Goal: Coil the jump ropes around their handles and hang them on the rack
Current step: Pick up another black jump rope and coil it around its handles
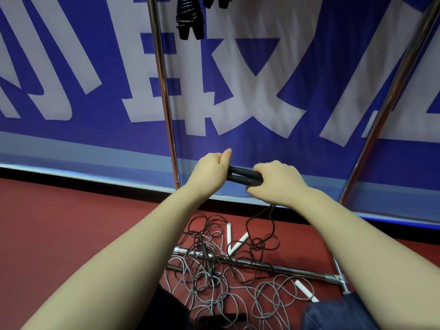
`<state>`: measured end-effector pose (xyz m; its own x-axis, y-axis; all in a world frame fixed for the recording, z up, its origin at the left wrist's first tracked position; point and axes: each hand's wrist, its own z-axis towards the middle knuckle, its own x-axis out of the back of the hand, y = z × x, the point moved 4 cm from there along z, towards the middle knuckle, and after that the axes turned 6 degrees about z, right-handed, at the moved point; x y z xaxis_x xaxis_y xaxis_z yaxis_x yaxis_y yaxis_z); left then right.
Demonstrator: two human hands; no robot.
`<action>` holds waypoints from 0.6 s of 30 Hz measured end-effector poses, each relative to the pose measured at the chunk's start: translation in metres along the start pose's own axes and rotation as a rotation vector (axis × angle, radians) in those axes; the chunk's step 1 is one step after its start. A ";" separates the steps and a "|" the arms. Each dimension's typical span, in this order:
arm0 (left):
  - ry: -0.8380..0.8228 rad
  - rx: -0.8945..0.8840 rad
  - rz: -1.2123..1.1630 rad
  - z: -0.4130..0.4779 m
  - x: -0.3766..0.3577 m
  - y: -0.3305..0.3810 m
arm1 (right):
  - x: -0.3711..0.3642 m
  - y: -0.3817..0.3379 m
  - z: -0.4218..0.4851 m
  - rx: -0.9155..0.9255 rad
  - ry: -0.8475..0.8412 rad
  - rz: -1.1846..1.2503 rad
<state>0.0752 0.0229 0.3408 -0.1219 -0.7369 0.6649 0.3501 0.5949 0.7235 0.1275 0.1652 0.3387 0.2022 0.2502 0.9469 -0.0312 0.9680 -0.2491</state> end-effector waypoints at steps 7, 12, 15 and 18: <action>0.007 0.014 -0.077 -0.002 -0.013 0.012 | -0.005 -0.023 0.003 0.043 0.059 0.033; -0.014 0.015 -0.160 -0.001 -0.011 0.013 | -0.002 -0.020 0.004 -0.009 0.052 0.092; -0.032 0.099 -0.398 0.000 -0.006 0.011 | 0.005 -0.020 0.005 -0.033 0.082 0.177; -0.104 0.166 -0.665 0.002 -0.012 0.002 | 0.018 -0.015 0.006 -0.094 0.192 0.481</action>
<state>0.0749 0.0332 0.3346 -0.3524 -0.9325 0.0784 0.0246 0.0745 0.9969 0.1255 0.1558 0.3608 0.3629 0.6492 0.6684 -0.0783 0.7361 -0.6724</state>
